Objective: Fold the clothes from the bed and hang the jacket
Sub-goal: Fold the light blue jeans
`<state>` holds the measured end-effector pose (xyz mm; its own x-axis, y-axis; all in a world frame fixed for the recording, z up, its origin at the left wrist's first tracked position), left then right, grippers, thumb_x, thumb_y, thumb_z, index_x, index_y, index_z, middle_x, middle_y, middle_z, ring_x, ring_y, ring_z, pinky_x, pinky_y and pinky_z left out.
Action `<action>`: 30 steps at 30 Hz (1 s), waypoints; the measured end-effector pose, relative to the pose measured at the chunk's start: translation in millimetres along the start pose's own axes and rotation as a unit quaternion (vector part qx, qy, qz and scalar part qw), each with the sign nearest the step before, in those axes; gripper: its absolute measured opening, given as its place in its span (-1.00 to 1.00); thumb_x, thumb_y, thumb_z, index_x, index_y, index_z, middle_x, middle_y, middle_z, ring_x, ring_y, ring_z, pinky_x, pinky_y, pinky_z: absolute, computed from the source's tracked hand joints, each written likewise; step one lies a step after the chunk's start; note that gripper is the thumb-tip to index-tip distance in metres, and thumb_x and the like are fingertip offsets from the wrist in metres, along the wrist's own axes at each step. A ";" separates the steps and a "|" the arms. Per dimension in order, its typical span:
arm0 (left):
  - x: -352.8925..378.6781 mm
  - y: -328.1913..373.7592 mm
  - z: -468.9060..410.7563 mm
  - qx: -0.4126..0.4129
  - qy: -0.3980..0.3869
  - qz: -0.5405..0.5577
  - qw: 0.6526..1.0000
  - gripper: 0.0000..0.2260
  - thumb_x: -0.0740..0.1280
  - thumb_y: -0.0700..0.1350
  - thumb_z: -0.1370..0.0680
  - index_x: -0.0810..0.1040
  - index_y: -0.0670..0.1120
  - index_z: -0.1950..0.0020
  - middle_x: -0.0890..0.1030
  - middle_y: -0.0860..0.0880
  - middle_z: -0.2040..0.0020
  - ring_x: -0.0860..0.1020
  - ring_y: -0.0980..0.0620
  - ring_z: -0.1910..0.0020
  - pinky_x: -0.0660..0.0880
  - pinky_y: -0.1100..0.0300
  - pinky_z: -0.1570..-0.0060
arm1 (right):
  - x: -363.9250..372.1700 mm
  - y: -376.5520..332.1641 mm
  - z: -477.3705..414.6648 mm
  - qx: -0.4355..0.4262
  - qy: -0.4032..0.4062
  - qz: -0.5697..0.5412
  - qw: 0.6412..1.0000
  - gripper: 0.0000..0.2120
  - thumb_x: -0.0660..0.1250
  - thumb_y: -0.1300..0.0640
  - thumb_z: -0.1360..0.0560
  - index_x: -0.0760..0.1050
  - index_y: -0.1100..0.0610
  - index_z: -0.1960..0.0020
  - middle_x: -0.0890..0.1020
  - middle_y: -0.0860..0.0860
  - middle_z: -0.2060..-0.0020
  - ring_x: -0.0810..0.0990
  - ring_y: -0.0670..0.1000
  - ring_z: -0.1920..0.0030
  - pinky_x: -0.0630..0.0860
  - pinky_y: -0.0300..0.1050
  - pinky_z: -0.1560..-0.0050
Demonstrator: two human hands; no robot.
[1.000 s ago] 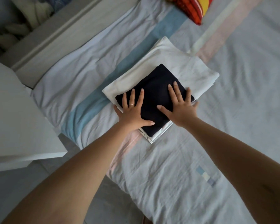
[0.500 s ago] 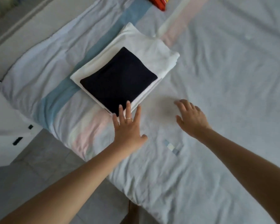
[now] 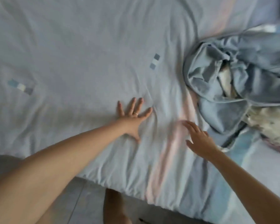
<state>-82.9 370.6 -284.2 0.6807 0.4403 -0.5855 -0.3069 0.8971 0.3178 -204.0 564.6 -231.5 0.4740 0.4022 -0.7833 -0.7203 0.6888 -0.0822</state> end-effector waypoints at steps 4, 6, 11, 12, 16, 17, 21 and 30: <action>-14.2 59.1 -40.6 -0.015 -0.024 -0.028 0.999 0.37 0.54 0.34 -0.08 -0.56 0.18 -0.37 -0.66 -0.07 -0.30 -0.57 -0.21 -0.35 -0.31 -0.55 -0.11 | -36.4 94.7 4.8 0.108 0.101 -0.093 0.985 -0.21 0.37 0.23 -0.43 0.04 0.06 -0.54 0.11 0.09 -0.50 0.26 0.20 -0.43 0.36 0.15 -0.29; -15.0 71.3 -57.3 -0.040 -0.021 -0.035 0.998 0.40 0.54 0.35 -0.05 -0.62 0.17 -0.32 -0.69 -0.09 -0.27 -0.59 -0.21 -0.32 -0.33 -0.55 -0.11 | -51.2 130.1 -4.7 0.152 0.150 -0.142 0.967 -0.09 0.42 0.18 -0.43 -0.10 0.01 -0.56 0.00 0.04 -0.54 0.22 0.12 -0.46 0.39 0.13 -0.26; -4.9 72.7 -66.4 -0.053 0.008 -0.049 0.997 0.39 0.51 0.37 -0.06 -0.68 0.18 -0.26 -0.72 -0.10 -0.26 -0.63 -0.21 -0.29 -0.37 -0.49 -0.15 | -37.0 155.1 -53.4 0.204 0.127 -0.332 0.912 -0.31 0.44 0.13 -0.42 0.21 0.01 -0.46 0.42 0.09 -0.30 0.48 0.09 -0.22 0.42 -0.07 -0.07; -5.2 74.0 -69.5 -0.055 0.008 -0.055 0.997 0.39 0.51 0.38 -0.06 -0.67 0.18 -0.28 -0.71 -0.10 -0.26 -0.63 -0.22 -0.29 -0.38 -0.48 -0.15 | -33.2 154.4 -57.5 0.219 0.131 -0.338 0.906 -0.50 0.36 0.17 -0.46 0.31 0.04 -0.37 0.53 0.12 -0.15 0.54 0.16 -0.14 0.42 -0.09 0.03; -10.0 79.7 -69.0 -0.047 0.008 -0.045 0.998 0.34 0.48 0.40 -0.09 -0.63 0.17 -0.31 -0.71 -0.08 -0.25 -0.62 -0.19 -0.28 -0.38 -0.46 -0.18 | -7.9 106.8 -36.5 0.214 0.095 -0.332 0.914 -0.86 0.20 0.26 -0.51 0.41 0.14 -0.06 0.60 0.23 0.05 0.57 0.25 0.02 0.33 -0.07 0.20; -11.1 81.2 -67.3 -0.042 0.012 -0.034 0.998 0.31 0.45 0.43 -0.12 -0.61 0.19 -0.32 -0.69 -0.08 -0.27 -0.60 -0.19 -0.31 -0.38 -0.45 -0.18 | -2.4 83.6 -23.0 0.191 0.072 -0.336 0.919 -0.92 0.23 0.27 -0.50 0.37 0.14 0.03 0.59 0.26 0.08 0.57 0.26 0.04 0.31 -0.05 0.20; -24.3 79.1 -51.2 -0.064 0.036 0.027 0.997 -0.05 0.25 0.36 -0.42 -0.41 0.13 -0.46 -0.42 -0.03 -0.50 -0.38 -0.13 -0.49 -0.34 -0.39 -0.29 | 28.0 -20.9 48.3 0.128 -0.039 -0.349 0.927 -0.87 0.25 0.25 -0.50 0.40 0.24 -0.03 0.60 0.27 0.07 0.56 0.27 0.03 0.29 -0.04 0.19; -29.8 67.3 149.9 -0.012 0.094 0.611 0.786 -0.83 0.28 -0.17 -0.53 0.50 -0.05 -0.11 0.61 0.02 0.09 0.56 0.02 0.05 0.48 0.37 0.18 | -5.1 -204.3 157.1 0.074 -0.099 -0.294 0.948 -0.78 0.18 0.15 -0.58 0.51 0.30 0.02 0.62 0.19 0.07 0.56 0.18 0.04 0.37 -0.05 0.13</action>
<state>-24.1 412.3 -133.5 -0.2415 0.9694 0.0445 -0.6689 -0.1995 0.7161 20.3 516.5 -113.9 0.8679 0.0186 -0.4964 -0.2309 0.8998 -0.3701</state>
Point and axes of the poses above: each hand's wrist, its own z-axis away from the middle knuckle, its own x-axis out of the palm, y = z × x, the point moved 9 cm from there along -z, towards the middle knuckle
